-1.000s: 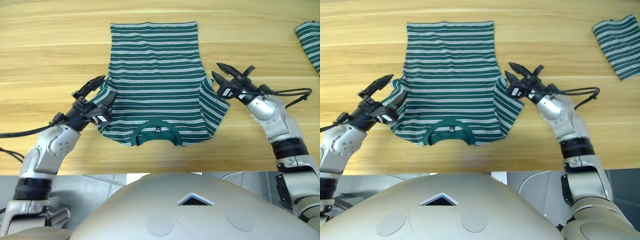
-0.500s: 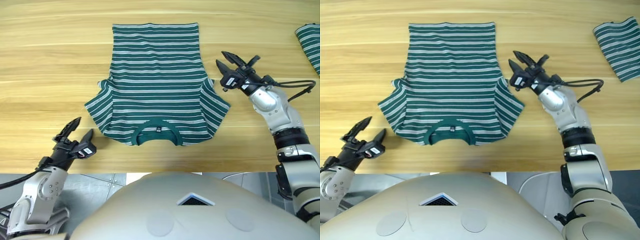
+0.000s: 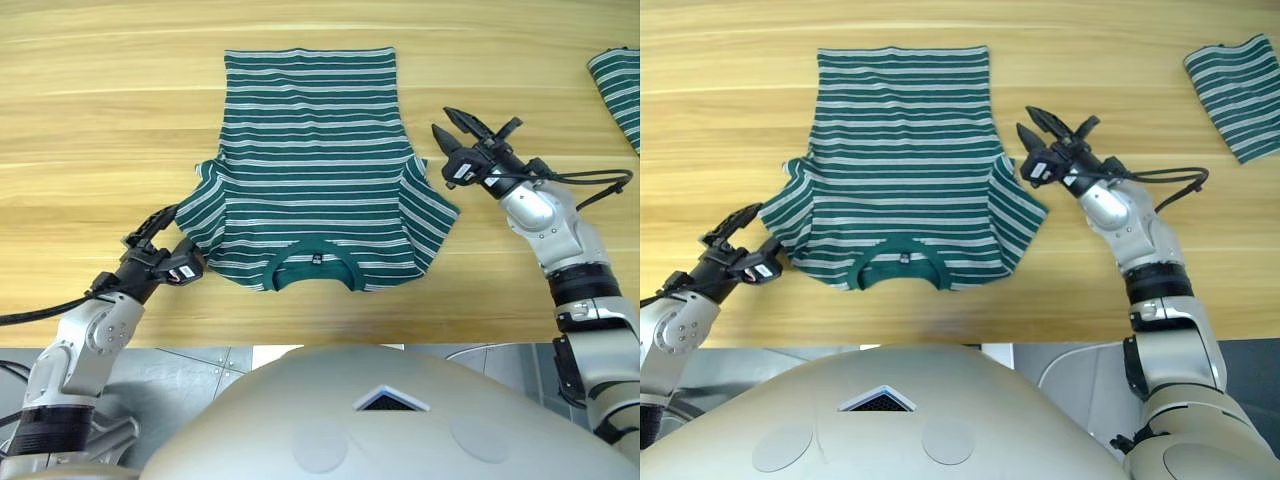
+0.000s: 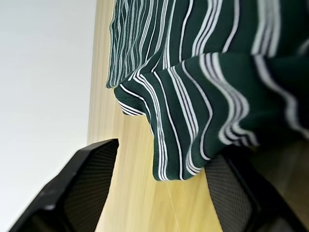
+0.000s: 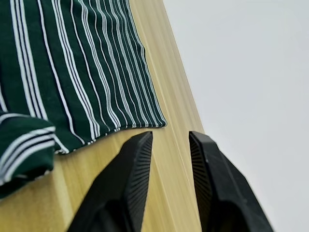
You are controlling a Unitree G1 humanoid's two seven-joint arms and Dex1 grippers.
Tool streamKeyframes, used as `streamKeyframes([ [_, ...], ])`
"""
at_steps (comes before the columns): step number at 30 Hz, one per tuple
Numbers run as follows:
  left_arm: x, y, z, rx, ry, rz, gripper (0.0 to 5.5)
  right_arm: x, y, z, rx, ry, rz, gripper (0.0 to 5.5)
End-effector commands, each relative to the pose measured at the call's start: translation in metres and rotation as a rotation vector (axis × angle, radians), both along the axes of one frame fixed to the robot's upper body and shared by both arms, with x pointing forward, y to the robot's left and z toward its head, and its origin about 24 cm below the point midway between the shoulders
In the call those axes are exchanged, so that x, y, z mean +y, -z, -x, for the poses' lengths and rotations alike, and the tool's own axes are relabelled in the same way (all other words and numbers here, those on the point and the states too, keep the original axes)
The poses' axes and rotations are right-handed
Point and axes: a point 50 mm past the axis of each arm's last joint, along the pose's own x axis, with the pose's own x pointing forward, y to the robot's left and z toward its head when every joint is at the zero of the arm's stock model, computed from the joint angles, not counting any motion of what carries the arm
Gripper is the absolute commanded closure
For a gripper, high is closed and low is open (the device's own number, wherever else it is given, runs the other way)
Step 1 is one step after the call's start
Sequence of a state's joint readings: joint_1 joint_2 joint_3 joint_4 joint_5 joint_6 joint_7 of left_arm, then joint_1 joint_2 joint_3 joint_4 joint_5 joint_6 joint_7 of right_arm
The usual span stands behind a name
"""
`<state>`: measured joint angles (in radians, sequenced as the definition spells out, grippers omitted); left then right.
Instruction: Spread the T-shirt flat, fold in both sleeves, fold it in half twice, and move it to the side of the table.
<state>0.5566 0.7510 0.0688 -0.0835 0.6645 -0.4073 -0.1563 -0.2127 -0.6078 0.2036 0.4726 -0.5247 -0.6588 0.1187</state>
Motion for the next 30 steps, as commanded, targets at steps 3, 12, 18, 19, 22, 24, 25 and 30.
streamKeyframes([
  [3, 0.009, 0.027, 0.002, 0.147, 0.001, -0.050, 2.37, 0.001, 0.001, 0.001, -0.010, 0.026, -0.034, 4.13],
  [12, 0.018, 0.039, -0.010, 0.150, -0.048, -0.045, 2.37, -0.005, 0.004, 0.002, -0.011, 0.045, -0.036, 4.13],
  [18, 0.014, 0.043, -0.010, 0.159, -0.026, -0.019, 2.37, -0.006, 0.005, 0.004, -0.013, 0.050, -0.039, 4.13],
  [19, 0.012, 0.043, -0.010, 0.160, -0.018, -0.014, 2.37, -0.007, 0.006, 0.004, -0.012, 0.053, -0.039, 4.13],
  [22, 0.010, 0.044, -0.006, 0.171, -0.005, -0.012, 2.37, -0.007, 0.006, 0.004, -0.012, 0.053, -0.038, 4.13],
  [24, 0.008, 0.046, -0.004, 0.185, 0.007, -0.022, 2.37, -0.008, 0.005, 0.003, -0.013, 0.054, -0.036, 4.13],
  [25, 0.008, 0.046, -0.003, 0.189, 0.007, -0.019, 2.37, -0.008, 0.004, 0.003, -0.014, 0.055, -0.035, 4.13],
  [30, 0.014, 0.049, 0.000, 0.206, -0.019, -0.032, 2.45, -0.008, 0.005, 0.003, -0.011, 0.056, -0.032, 4.13],
])
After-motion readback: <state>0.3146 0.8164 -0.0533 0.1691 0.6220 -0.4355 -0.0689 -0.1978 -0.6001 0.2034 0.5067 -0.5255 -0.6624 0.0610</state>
